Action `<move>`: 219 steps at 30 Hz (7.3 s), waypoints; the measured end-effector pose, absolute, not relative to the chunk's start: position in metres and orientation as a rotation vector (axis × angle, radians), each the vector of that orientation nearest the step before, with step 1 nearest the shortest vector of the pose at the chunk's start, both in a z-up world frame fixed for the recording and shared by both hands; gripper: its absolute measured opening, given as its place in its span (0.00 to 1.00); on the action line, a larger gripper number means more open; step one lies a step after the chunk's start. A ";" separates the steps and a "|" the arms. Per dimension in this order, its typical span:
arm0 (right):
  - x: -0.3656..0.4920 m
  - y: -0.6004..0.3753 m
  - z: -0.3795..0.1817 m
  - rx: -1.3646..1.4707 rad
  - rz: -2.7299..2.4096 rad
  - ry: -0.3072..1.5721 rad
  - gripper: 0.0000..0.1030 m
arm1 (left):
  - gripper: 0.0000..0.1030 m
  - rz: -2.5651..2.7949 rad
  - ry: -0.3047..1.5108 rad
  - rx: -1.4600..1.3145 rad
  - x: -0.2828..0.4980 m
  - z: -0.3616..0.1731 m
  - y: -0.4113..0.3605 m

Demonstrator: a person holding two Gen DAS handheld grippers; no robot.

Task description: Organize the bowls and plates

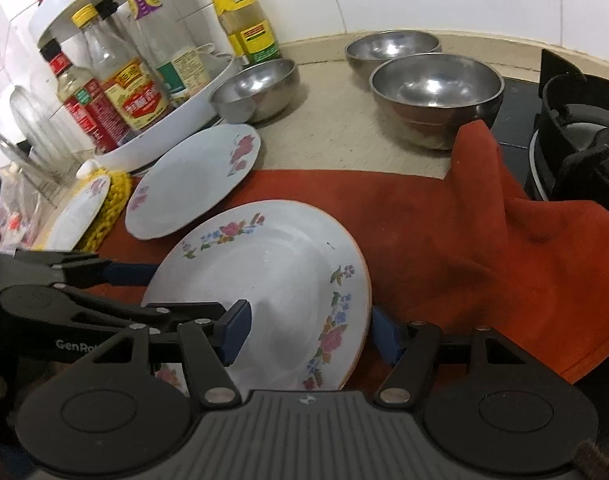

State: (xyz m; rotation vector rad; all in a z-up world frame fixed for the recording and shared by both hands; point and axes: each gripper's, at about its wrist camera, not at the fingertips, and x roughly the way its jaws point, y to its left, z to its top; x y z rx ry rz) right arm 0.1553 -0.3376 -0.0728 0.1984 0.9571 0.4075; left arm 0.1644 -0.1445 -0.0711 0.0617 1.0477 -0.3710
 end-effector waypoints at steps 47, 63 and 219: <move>0.321 -0.244 -0.079 0.117 0.638 0.923 0.61 | 0.86 -0.019 0.931 -0.202 0.248 -0.080 -0.042; 0.309 -0.246 -0.077 0.129 0.698 0.958 0.50 | 0.90 -0.064 0.933 -0.159 0.236 -0.083 -0.046; 0.210 -0.197 -0.014 0.063 0.689 0.818 0.55 | 0.98 0.145 0.802 -0.005 0.150 -0.024 -0.015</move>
